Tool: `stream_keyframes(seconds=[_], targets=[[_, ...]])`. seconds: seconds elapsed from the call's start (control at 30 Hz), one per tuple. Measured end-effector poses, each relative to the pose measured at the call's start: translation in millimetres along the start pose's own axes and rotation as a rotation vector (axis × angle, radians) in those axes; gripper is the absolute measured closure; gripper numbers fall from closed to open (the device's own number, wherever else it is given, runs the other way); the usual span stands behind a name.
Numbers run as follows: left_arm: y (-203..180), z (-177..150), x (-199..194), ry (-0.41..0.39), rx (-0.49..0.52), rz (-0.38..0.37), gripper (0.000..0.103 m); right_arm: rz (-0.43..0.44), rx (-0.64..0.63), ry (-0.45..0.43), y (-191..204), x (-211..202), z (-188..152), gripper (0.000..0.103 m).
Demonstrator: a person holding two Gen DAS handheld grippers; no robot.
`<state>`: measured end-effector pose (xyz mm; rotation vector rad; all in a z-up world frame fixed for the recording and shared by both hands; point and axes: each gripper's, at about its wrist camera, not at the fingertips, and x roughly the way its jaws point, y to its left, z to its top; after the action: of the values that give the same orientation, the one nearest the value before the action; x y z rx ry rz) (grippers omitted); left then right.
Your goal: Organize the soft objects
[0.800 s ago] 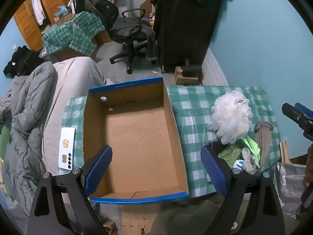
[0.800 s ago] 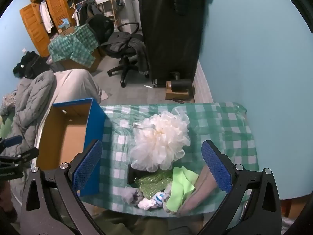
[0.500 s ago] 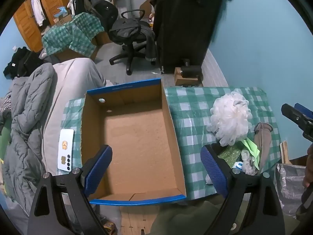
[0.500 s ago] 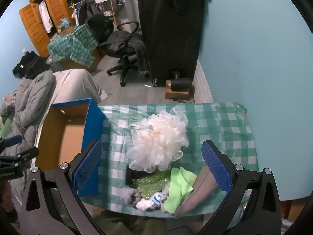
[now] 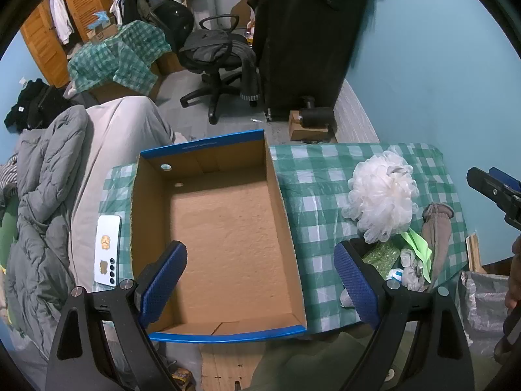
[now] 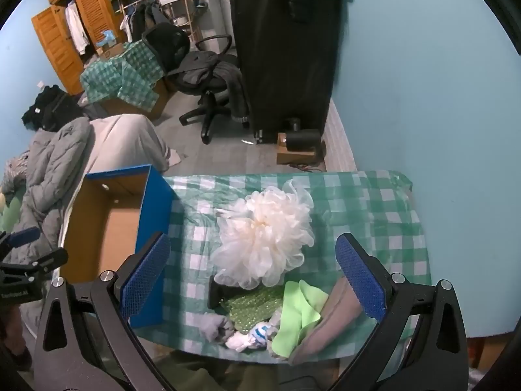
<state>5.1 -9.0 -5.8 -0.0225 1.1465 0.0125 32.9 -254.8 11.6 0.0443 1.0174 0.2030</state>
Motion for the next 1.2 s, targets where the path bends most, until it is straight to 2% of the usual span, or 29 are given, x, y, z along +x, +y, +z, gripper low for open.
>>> stream_keyframes(seconds=[0.47, 0.53, 1.2], targets=[[-3.2, 1.8, 1.0, 0.002, 0.000, 0.004, 0.010, -0.007, -0.001, -0.007, 0.0, -8.5, -2.4, 0.002], [-3.9, 1.9, 0.9, 0.001, 0.001, 0.004, 0.010, -0.002, 0.001, -0.002, -2.6, 4.4, 3.5, 0.002], [-11.5, 9.7, -2.4, -0.002, -0.010, 0.003, 0.010, -0.001, 0.001, 0.004, -4.9, 2.8, 1.4, 0.002]])
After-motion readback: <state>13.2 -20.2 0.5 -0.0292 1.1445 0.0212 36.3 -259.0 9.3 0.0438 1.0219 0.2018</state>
